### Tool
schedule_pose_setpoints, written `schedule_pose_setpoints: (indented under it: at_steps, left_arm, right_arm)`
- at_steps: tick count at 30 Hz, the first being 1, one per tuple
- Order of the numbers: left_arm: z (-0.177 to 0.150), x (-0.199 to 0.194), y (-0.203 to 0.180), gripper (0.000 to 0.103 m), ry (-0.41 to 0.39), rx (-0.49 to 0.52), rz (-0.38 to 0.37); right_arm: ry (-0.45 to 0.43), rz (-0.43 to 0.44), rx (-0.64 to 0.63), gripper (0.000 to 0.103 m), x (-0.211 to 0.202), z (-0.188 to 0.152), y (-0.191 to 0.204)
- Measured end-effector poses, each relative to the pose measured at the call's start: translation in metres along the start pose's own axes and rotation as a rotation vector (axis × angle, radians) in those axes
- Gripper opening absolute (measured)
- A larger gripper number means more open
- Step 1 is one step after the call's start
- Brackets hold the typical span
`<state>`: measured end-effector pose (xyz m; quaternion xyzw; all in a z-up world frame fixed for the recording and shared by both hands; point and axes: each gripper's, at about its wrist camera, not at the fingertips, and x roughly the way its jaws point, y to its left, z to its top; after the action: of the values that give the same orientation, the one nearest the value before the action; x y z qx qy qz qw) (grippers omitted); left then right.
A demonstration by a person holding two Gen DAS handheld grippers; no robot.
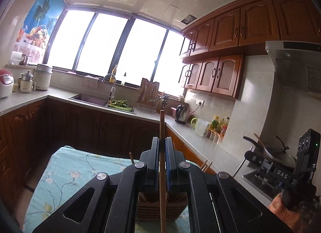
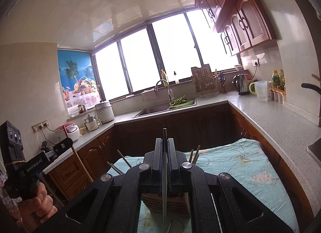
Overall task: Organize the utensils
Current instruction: 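Lift the chopstick and metal stick with both tools up over the wooden holder, then lower the chopstick and stick into the holder slots and open both tools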
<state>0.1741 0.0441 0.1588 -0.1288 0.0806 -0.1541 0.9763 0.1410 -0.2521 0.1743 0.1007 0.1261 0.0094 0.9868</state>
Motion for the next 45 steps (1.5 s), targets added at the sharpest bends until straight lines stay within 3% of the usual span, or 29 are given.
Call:
schedule_pose_setpoints:
  at_steps: [6,11,24,33,45]
  left_arm:
    - [-0.008,0.046,-0.005,0.003,-0.085,0.032,0.057]
    - [-0.038,0.080,-0.014,0.003,-0.119,0.041,0.092]
    - [-0.109,0.122,-0.024,0.003,-0.016,0.030,0.112]
    - [-0.098,0.110,-0.009,0.004,0.069,0.024,0.093]
    - [-0.070,0.111,0.001,0.004,0.117,0.018,0.092]
  right_arm:
    - [-0.050,-0.026,0.002,0.004,0.029,0.020,-0.003]
    - [-0.071,-0.059,-0.028,0.004,0.051,0.018,-0.006]
    - [0.012,-0.077,-0.012,0.004,0.085,-0.044,-0.020]
    - [0.110,-0.070,-0.008,0.005,0.095,-0.065,-0.026]
    - [0.126,-0.081,0.012,0.006,0.097,-0.062,-0.032]
